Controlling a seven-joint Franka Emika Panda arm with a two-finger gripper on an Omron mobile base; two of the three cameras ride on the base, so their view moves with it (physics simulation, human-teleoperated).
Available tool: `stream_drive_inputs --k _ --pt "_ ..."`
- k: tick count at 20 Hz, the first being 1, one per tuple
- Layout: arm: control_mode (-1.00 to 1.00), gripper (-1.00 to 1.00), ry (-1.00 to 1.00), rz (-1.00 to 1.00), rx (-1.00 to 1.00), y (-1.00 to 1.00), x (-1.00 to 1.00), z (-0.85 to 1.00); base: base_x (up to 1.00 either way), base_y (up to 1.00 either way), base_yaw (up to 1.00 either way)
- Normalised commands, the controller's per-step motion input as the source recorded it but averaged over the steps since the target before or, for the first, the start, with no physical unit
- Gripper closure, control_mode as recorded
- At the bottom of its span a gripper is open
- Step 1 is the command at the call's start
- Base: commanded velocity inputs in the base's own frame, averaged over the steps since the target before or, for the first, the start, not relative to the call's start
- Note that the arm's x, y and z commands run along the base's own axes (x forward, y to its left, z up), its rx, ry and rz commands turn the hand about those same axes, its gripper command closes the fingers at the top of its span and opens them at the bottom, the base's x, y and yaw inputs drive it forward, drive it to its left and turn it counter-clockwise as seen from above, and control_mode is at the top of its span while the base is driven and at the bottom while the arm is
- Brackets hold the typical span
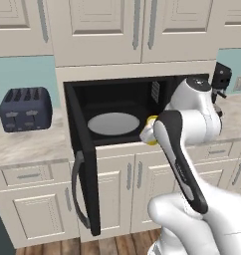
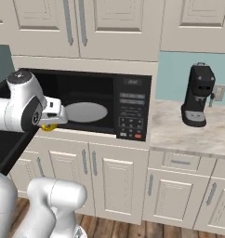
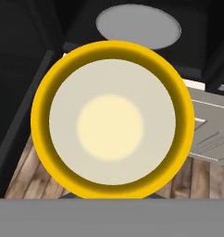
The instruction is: Pick the mug from the counter and place it inside the microwave. Then close the microwave.
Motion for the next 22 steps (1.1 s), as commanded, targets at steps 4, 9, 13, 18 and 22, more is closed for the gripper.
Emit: stream_drive_inputs --k 4,9,13,18,22 --pt "-1.0 1.0 0.05 -0.01 0.0 0.13 0.43 -0.2 0.0 0.0 0.0" --pt "-1.0 1.0 0.0 0.0 0.0 0.02 0.37 -0.31 0.0 0.0 0.0" --pt "-1.0 1.0 0.0 -0.02 0.0 0.0 0.34 -0.34 0.0 0.0 0.0" --pt "-1.0 1.0 0.0 -0.01 0.0 0.03 0.35 -0.07 0.0 0.0 0.0" --pt "-1.0 1.0 0.0 0.0 0.0 0.08 0.43 0.0 0.0 0.0 0.0"
